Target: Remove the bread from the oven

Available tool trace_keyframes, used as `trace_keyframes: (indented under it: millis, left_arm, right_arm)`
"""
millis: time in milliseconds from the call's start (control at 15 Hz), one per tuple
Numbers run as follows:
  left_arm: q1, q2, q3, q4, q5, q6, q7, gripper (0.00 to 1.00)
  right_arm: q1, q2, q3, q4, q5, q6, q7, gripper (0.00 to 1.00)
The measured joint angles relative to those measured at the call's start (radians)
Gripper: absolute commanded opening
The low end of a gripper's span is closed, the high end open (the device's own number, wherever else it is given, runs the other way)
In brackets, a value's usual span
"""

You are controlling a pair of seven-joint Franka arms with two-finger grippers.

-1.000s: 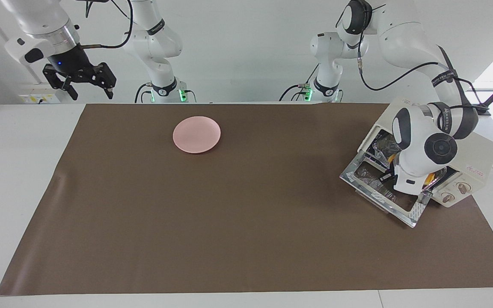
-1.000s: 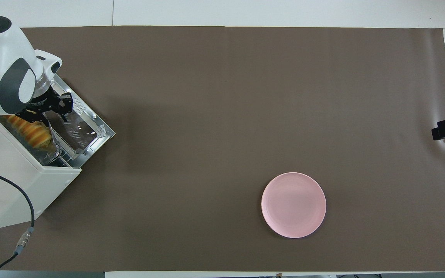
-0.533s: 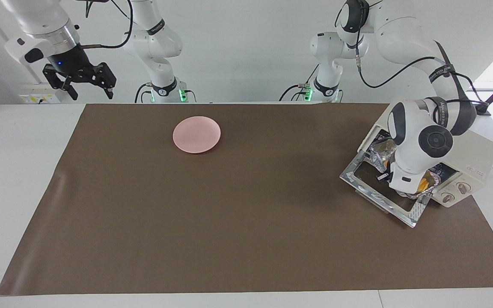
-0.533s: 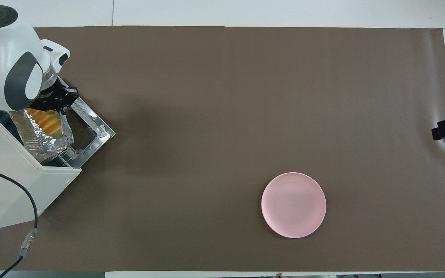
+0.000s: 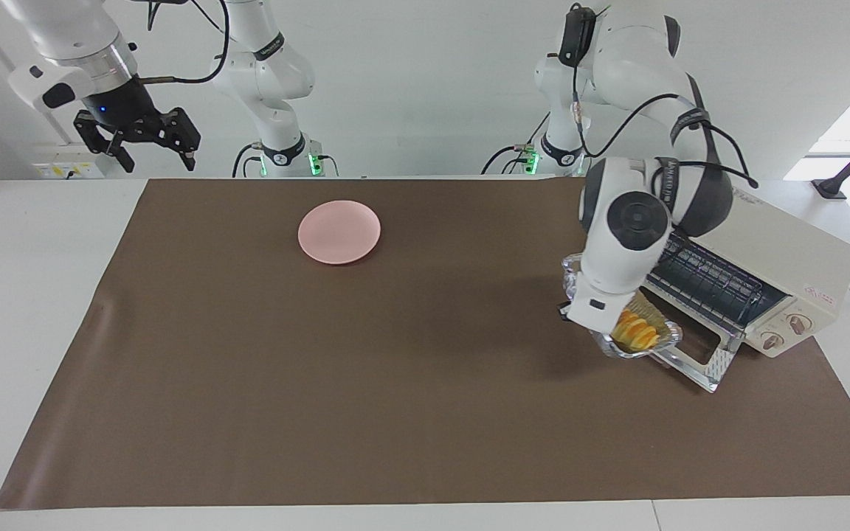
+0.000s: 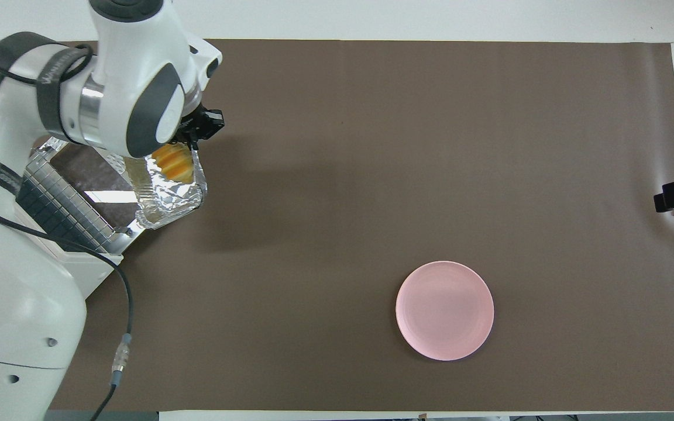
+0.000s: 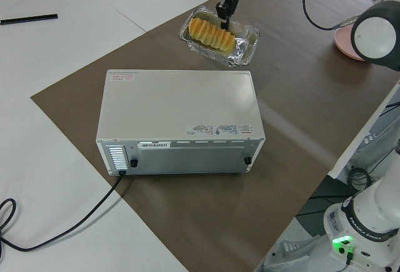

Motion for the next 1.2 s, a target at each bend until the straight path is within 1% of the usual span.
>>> trace_keyframes:
  millis: [200, 333, 467, 600, 667, 733, 800, 1067, 1200]
  left_arm:
    - [-0.138, 0.018, 0.0, 0.0, -0.035, 0.003, -0.012, 0.0]
    - [-0.21, 0.041, 0.0, 0.0, -0.05, 0.009, -0.015, 0.0]
    - [-0.265, 0.061, 0.001, -0.008, -0.065, 0.027, -0.016, 0.0]
    - [-0.3, 0.07, 0.002, -0.045, -0.066, 0.069, -0.016, 0.0]
    - [-0.309, 0.071, 0.002, -0.069, -0.066, 0.087, -0.016, 0.41]
    - [-0.311, 0.071, 0.002, -0.086, -0.067, 0.1, -0.016, 0.86]
    - [-0.309, 0.071, 0.006, -0.095, -0.069, 0.104, -0.016, 1.0]
    - [-0.299, 0.064, 0.023, -0.091, -0.071, 0.092, -0.017, 1.0]
    - [-0.275, 0.046, 0.041, -0.066, -0.086, 0.067, -0.024, 1.0]
  right_arm:
    - [-0.005, 0.0, -0.001, 0.0, 0.0, 0.0, 0.0, 1.0]
    - [-0.013, 0.0, -0.001, 0.0, 0.0, 0.0, 0.0, 1.0]
    - [-0.023, 0.0, -0.001, 0.0, 0.0, 0.0, 0.0, 1.0]
    - [-0.028, 0.0, -0.001, 0.0, 0.0, 0.0, 0.0, 1.0]
    - [-0.028, 0.0, -0.001, 0.0, 0.0, 0.0, 0.0, 1.0]
    - [-0.028, 0.0, -0.001, 0.0, 0.0, 0.0, 0.0, 1.0]
    - [-0.028, 0.0, -0.001, 0.0, 0.0, 0.0, 0.0, 1.0]
    - [-0.028, 0.0, -0.001, -0.001, 0.0, 0.0, 0.0, 1.0]
    - [-0.028, 0.0, -0.001, -0.001, 0.0, -0.001, 0.0, 1.0]
